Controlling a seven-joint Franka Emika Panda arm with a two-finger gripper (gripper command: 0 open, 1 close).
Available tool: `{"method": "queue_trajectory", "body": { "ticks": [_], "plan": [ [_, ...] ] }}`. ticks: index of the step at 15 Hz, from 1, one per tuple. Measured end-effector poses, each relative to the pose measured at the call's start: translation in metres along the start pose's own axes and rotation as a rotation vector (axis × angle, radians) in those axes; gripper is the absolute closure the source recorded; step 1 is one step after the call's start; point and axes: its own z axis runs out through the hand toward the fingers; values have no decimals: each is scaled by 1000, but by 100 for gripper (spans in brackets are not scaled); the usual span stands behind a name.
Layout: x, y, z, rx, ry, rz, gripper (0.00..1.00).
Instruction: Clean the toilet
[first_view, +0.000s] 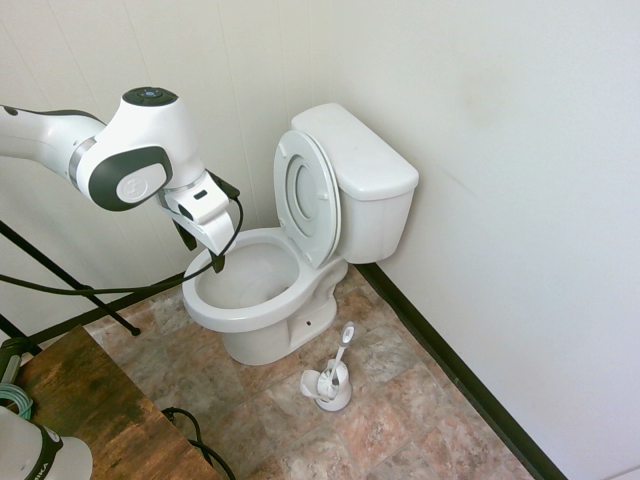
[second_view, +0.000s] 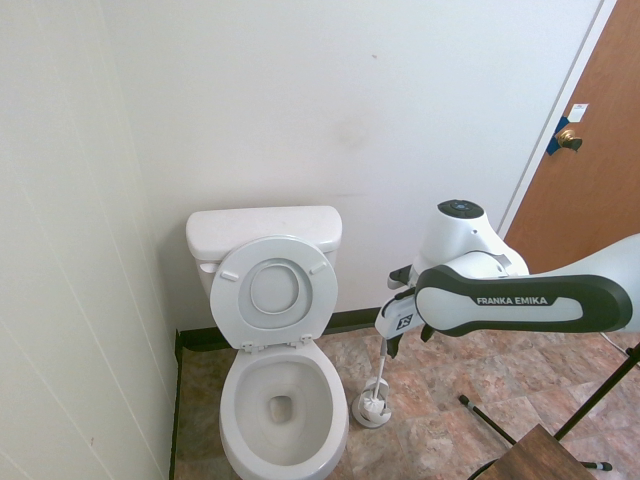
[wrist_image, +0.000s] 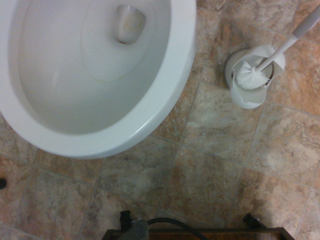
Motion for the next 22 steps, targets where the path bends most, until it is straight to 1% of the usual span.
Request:
{"method": "queue_trajectory", "body": {
  "ticks": [3,8,11,14,18,22],
  "plan": [
    [2,-1,2,-1,-2,10,0],
    [53,-4,18,5,10,173,0],
    [101,-16,36,-2,-1,280,0],
    [154,-33,71,-23,-14,376,0],
    [211,-50,127,-57,-19,500,0],
    [255,-53,208,-96,-52,590,0]
  ]
}}
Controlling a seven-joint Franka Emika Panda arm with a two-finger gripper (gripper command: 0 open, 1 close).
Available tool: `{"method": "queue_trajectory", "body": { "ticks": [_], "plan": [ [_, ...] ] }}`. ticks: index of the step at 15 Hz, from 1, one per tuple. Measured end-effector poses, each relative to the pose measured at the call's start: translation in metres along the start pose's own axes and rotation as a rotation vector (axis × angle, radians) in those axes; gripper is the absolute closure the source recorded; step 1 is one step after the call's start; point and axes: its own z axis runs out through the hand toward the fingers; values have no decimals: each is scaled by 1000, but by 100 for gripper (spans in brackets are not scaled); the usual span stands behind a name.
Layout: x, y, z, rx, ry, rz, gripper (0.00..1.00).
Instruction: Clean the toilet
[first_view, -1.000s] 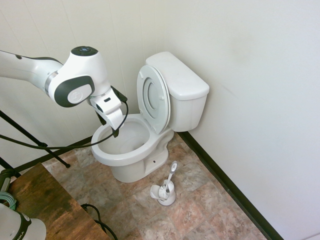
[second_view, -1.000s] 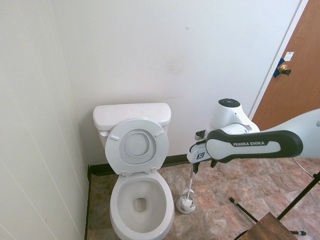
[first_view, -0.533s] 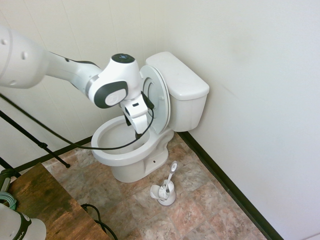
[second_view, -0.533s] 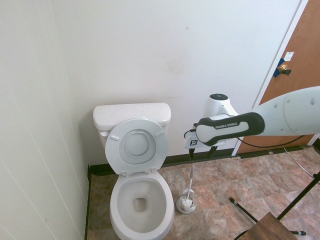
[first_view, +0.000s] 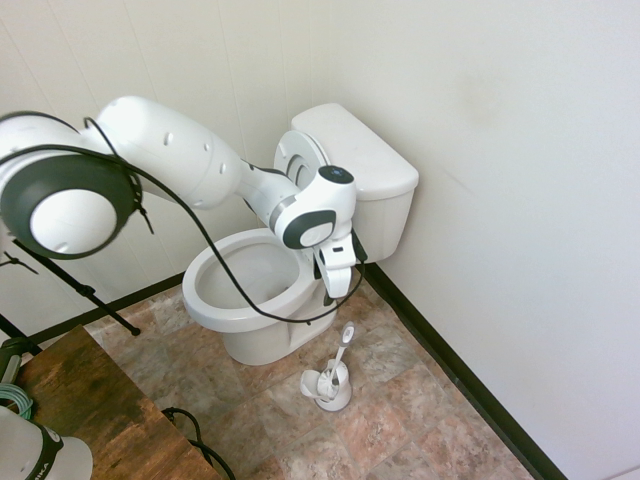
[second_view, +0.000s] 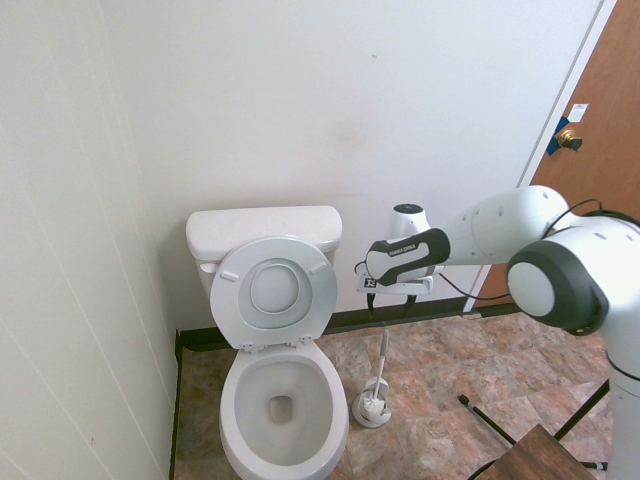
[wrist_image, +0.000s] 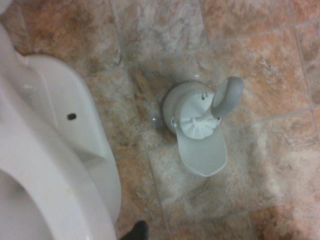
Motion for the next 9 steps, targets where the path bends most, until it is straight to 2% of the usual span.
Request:
{"method": "queue_trajectory", "body": {
  "ticks": [5,9],
  "plan": [
    [46,-25,71,-45,-24,82,0],
    [63,-38,122,-84,-58,115,0]
  ]
}}
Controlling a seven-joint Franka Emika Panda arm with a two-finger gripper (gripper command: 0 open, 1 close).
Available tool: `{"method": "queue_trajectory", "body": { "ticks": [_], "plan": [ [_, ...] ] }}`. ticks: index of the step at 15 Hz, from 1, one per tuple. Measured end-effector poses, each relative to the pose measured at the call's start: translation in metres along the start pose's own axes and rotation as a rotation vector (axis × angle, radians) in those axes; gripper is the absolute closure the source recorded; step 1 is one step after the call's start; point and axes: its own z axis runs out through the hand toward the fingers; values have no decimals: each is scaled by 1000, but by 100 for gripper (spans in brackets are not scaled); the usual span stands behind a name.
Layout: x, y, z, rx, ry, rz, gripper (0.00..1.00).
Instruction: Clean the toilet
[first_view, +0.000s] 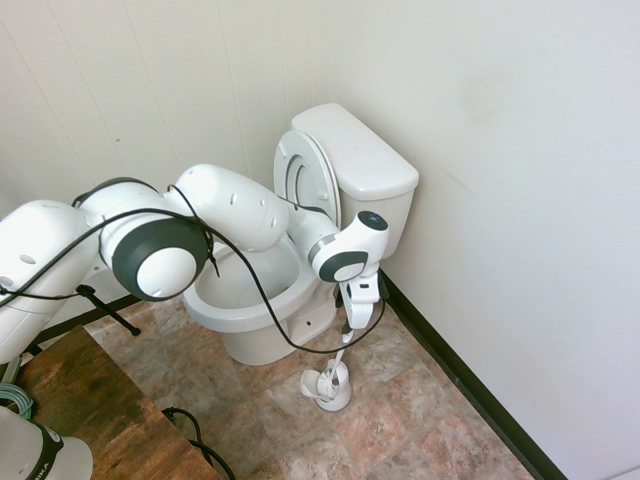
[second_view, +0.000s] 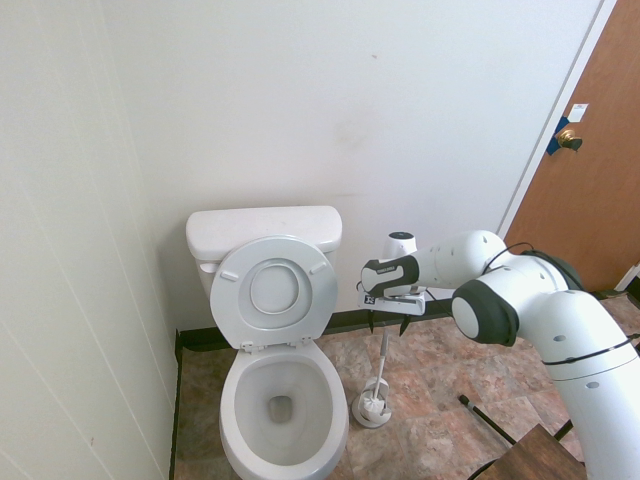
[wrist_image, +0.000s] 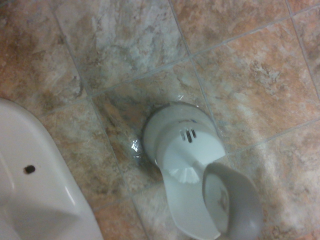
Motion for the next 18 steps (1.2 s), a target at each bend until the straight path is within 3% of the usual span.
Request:
{"method": "queue_trajectory", "body": {
  "ticks": [5,6,18],
  "plan": [
    [13,-12,50,-31,-21,25,0],
    [17,-14,56,-31,-22,31,100],
    [25,-26,77,-25,-42,31,100]
  ]
}}
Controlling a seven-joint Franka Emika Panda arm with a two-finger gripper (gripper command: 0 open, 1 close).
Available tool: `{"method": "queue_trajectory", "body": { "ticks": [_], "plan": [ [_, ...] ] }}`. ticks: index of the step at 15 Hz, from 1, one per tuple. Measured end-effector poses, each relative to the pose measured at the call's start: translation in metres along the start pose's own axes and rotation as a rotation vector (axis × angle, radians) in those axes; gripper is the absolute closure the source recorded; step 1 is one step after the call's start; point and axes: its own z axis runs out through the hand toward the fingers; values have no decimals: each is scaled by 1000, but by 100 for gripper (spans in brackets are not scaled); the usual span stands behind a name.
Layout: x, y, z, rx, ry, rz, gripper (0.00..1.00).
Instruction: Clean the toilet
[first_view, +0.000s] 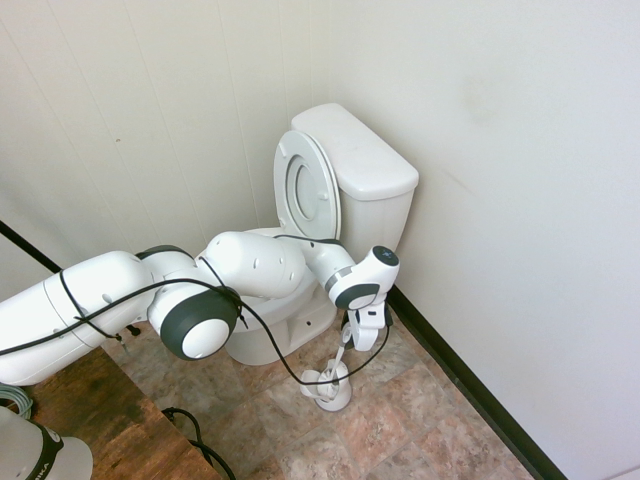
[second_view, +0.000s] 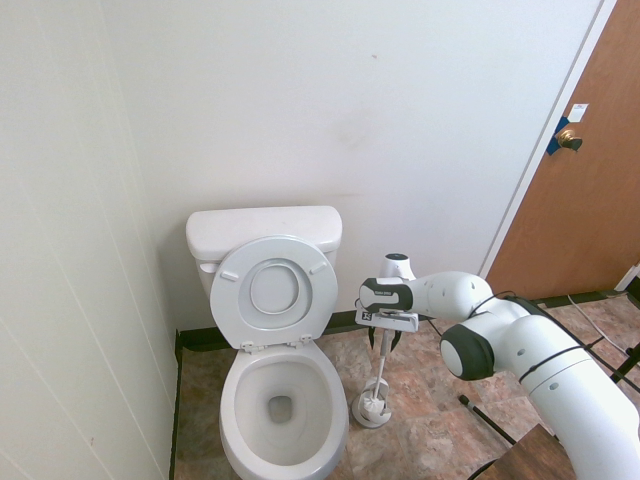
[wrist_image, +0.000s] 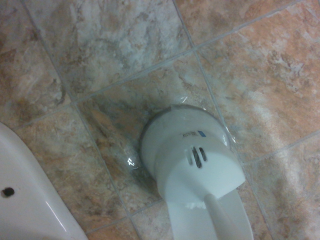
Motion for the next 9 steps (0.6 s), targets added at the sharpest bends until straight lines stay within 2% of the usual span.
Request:
{"method": "queue_trajectory", "body": {
  "ticks": [9],
  "plan": [
    [1,-1,8,-17,-15,-11,100]
  ]
}}
